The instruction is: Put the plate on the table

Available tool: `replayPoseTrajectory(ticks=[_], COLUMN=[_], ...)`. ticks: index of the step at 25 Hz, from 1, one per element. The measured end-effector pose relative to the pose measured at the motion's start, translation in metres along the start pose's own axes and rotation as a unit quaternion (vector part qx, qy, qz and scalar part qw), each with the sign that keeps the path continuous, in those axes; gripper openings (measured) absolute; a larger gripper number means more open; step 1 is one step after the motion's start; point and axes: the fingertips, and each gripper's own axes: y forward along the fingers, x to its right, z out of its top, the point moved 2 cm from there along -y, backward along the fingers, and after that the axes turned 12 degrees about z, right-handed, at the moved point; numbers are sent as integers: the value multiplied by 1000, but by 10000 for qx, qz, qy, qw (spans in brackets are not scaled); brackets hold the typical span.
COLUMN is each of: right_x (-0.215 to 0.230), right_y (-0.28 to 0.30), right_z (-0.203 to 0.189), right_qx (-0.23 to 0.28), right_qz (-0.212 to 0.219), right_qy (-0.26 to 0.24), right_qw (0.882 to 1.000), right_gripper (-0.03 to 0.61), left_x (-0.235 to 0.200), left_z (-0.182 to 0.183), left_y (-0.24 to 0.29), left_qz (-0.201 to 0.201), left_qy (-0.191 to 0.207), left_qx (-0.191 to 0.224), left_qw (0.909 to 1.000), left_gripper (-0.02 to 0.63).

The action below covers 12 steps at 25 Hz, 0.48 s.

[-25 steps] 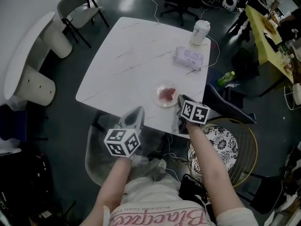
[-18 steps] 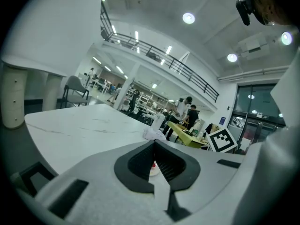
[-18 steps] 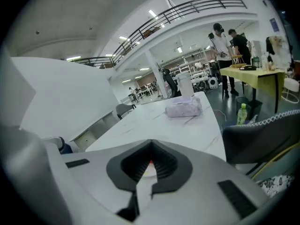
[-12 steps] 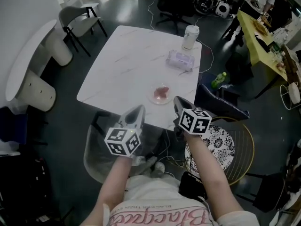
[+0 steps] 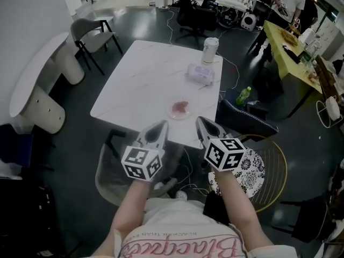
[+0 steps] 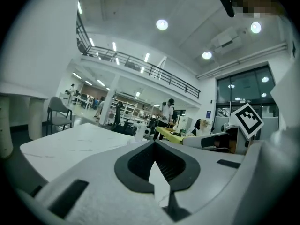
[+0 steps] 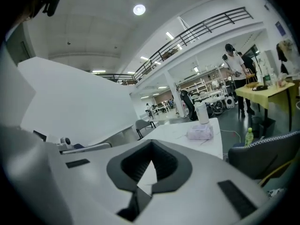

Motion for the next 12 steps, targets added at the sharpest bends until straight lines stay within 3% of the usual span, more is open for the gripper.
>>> replayPoseTrajectory(ticks=[12], right_x=[-84], right_y=[-62], right_z=[31], right_qx=[656], right_qz=[452], right_qy=[-665], right_qw=[9946], right_gripper=[2], left_x=[51], left_z=[34], left_y=[-45], left_qz=[-333], left_qy=[604], left_qx=[566], left_qw=[9960], left_gripper=[3])
